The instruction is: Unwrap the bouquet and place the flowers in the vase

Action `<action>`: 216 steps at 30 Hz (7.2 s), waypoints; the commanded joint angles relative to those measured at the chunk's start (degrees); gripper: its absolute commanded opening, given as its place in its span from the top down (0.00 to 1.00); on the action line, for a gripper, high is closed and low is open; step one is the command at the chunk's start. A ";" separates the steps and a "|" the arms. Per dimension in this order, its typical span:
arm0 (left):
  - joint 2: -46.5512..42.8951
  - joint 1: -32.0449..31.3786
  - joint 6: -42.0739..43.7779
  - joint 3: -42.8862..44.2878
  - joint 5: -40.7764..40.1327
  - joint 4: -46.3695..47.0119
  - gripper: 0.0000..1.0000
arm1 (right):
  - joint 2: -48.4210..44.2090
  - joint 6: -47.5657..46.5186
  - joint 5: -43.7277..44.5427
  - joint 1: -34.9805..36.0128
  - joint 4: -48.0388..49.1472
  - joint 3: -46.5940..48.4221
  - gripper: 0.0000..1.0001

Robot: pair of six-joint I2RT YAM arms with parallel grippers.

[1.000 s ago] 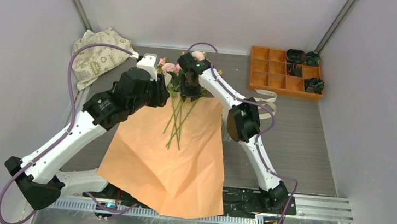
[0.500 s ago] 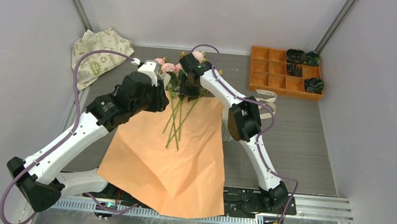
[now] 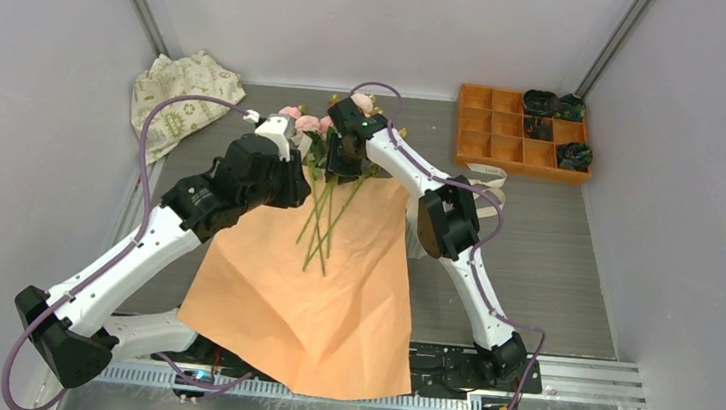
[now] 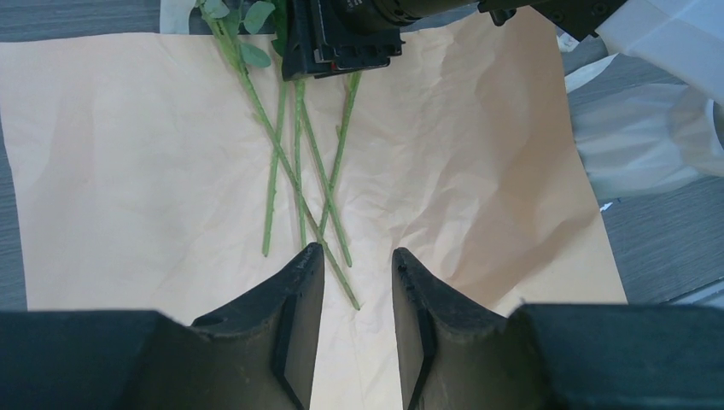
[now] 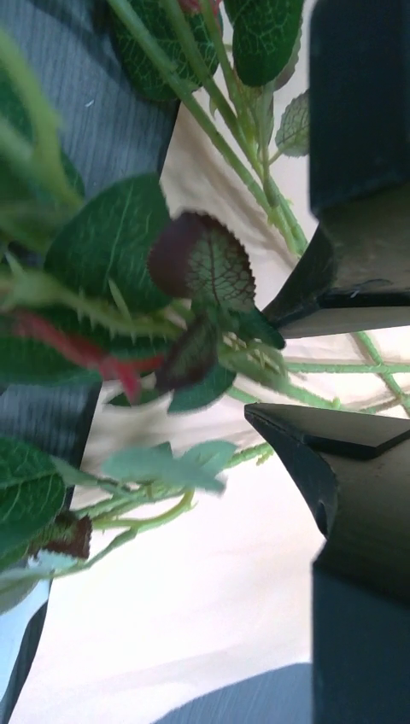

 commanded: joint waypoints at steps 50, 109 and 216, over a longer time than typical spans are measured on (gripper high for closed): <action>4.34 3.35 -2.32 -3.09 9.76 13.56 0.66 | -67.63 -27.98 32.93 3.40 25.21 -27.06 0.99; 26.95 23.76 -11.05 2.62 26.71 21.05 0.76 | -96.94 -21.88 38.68 3.62 31.97 -70.93 0.00; 21.57 -3.91 5.73 27.56 28.74 76.61 0.95 | -111.80 -22.79 42.96 3.54 28.38 -74.87 0.07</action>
